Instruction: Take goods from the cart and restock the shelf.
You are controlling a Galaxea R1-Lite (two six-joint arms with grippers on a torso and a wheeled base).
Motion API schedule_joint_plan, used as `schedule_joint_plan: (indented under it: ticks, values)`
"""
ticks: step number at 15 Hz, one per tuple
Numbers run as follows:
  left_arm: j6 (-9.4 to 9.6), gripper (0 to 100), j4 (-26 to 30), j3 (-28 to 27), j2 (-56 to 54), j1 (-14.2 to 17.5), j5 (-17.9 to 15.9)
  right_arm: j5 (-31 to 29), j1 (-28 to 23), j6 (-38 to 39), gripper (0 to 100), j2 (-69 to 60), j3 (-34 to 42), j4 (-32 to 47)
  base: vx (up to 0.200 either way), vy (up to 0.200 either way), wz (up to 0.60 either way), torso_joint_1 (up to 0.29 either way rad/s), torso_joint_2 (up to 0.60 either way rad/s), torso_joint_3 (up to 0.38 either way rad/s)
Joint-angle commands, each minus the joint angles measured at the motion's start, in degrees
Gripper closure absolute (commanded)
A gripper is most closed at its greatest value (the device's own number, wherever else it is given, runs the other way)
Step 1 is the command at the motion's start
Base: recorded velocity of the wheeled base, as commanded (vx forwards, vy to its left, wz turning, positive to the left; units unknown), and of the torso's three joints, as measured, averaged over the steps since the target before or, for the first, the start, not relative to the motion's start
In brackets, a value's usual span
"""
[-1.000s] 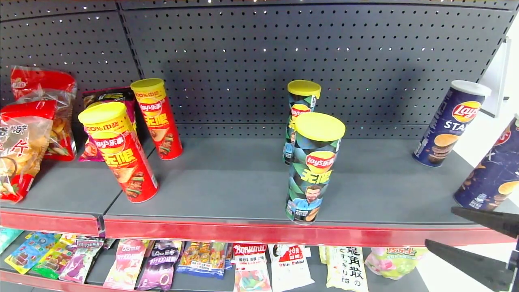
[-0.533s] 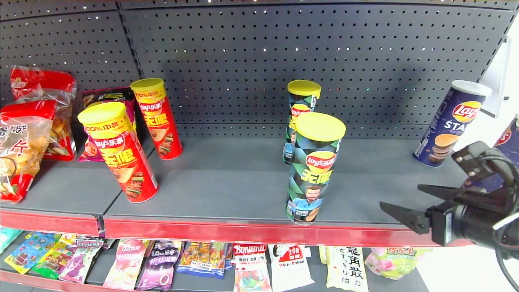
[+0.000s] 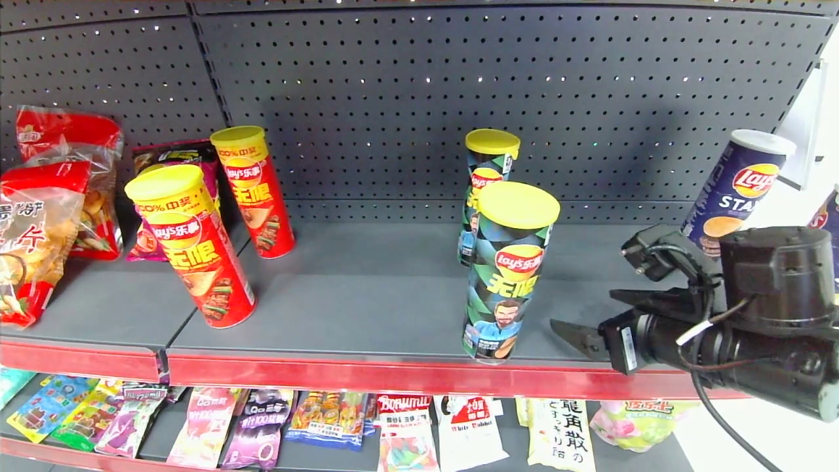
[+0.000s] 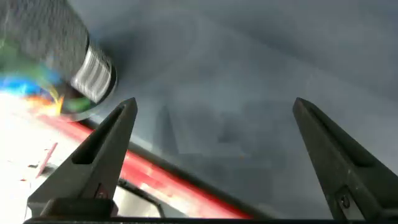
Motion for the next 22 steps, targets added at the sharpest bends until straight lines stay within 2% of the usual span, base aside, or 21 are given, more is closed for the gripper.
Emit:
schedule_joint_plan:
  ticks: [1,22]
  values:
    - [0.0,0,0.01,0.0,-0.02,0.01,-0.01,-0.34,0.98,-0.26,0,3.33,-1.49,-0.01,0.0,0.0,0.0,0.0,0.0,0.0]
    - [0.0,0,0.01,0.0,-0.02,0.01,-0.01,-1.75,5.46,-0.09,0,9.49,-5.88,-0.01,0.0,0.0,0.0,0.0,0.0,0.0]
